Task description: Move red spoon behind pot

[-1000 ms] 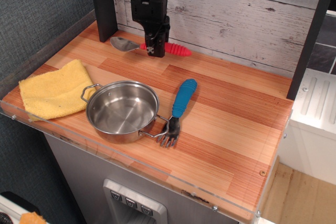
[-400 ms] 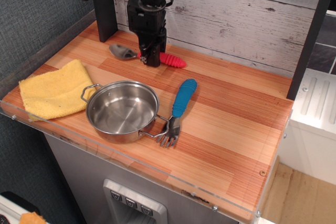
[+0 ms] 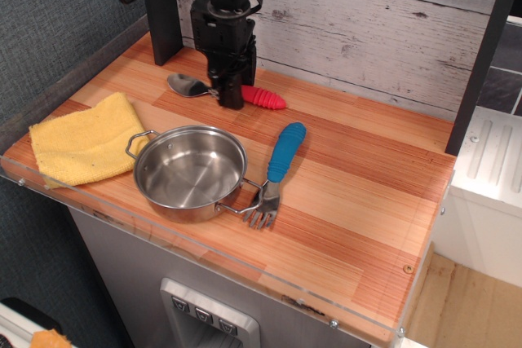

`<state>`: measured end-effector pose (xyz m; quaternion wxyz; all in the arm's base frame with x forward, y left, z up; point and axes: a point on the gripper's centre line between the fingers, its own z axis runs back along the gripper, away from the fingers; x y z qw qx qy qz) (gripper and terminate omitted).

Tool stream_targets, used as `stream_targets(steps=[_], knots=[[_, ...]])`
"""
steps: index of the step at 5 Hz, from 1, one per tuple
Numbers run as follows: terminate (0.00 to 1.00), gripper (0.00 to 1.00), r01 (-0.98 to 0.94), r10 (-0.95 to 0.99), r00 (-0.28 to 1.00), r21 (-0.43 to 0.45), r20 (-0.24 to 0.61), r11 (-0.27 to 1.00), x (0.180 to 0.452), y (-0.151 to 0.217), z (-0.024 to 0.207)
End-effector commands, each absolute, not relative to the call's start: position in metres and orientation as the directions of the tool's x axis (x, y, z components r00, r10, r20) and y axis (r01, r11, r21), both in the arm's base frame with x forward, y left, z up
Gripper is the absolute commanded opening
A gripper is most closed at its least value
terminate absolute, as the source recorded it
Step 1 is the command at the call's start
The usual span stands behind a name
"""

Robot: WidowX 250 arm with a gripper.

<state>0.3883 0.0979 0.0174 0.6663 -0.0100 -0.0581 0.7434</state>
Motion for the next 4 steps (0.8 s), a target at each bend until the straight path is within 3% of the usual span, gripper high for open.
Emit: stream_targets(steps=[1, 2, 3, 4], knots=[[0.00, 1.00, -0.984, 0.991, -0.077, -0.168, 0.113, -0.058, 0.383, 0.105, 0.055], [0.00, 1.00, -0.979, 0.987, -0.062, -0.200, 0.146, -0.032, 0.383, 0.100, 0.082], [0.00, 1.00, -0.990, 0.980, 0.012, -0.138, 0.199, 0.040, 0.371, 0.090, 0.108], [0.00, 1.00, -0.972, 0.961, 0.211, -0.066, 0.180, 0.226, 0.352, 0.087, 0.124]])
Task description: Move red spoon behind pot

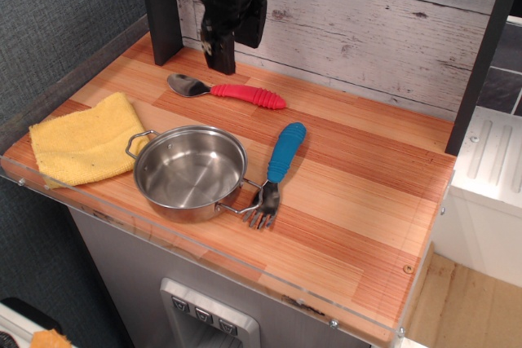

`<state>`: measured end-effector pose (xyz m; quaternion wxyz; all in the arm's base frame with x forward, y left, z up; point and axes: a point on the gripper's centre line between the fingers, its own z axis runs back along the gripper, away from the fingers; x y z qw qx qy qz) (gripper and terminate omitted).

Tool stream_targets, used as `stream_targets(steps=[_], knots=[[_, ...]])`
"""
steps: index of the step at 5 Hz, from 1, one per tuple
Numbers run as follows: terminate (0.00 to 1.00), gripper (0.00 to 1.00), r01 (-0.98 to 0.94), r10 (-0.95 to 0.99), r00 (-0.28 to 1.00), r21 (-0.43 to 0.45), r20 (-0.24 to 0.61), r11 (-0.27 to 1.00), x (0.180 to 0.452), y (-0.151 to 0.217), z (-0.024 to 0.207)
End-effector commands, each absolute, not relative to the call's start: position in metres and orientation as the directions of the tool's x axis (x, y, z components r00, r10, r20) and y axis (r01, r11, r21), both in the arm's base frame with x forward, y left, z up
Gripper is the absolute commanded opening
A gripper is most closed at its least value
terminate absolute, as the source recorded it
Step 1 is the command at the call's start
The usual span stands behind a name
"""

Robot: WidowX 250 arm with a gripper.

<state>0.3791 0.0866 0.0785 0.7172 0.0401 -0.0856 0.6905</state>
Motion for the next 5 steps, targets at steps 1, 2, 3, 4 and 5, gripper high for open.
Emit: stream_targets(steps=[1, 2, 3, 4, 5], knots=[[0.00, 1.00, -0.908, 0.890, 0.416, 0.022, 0.185, 0.419, 0.335, 0.088, 0.138], [0.00, 1.00, -0.813, 0.802, 0.576, 0.002, 0.161, 0.583, 0.313, 0.112, 0.147], [0.00, 1.00, -0.706, 0.703, 0.685, -0.063, 0.194, 0.705, 0.287, 0.132, 0.167], [0.00, 1.00, -0.706, 0.703, 0.685, -0.063, 0.194, 0.705, 0.287, 0.132, 0.167], [1.00, 1.00, -0.706, 0.703, 0.685, -0.063, 0.194, 0.705, 0.287, 0.132, 0.167]])
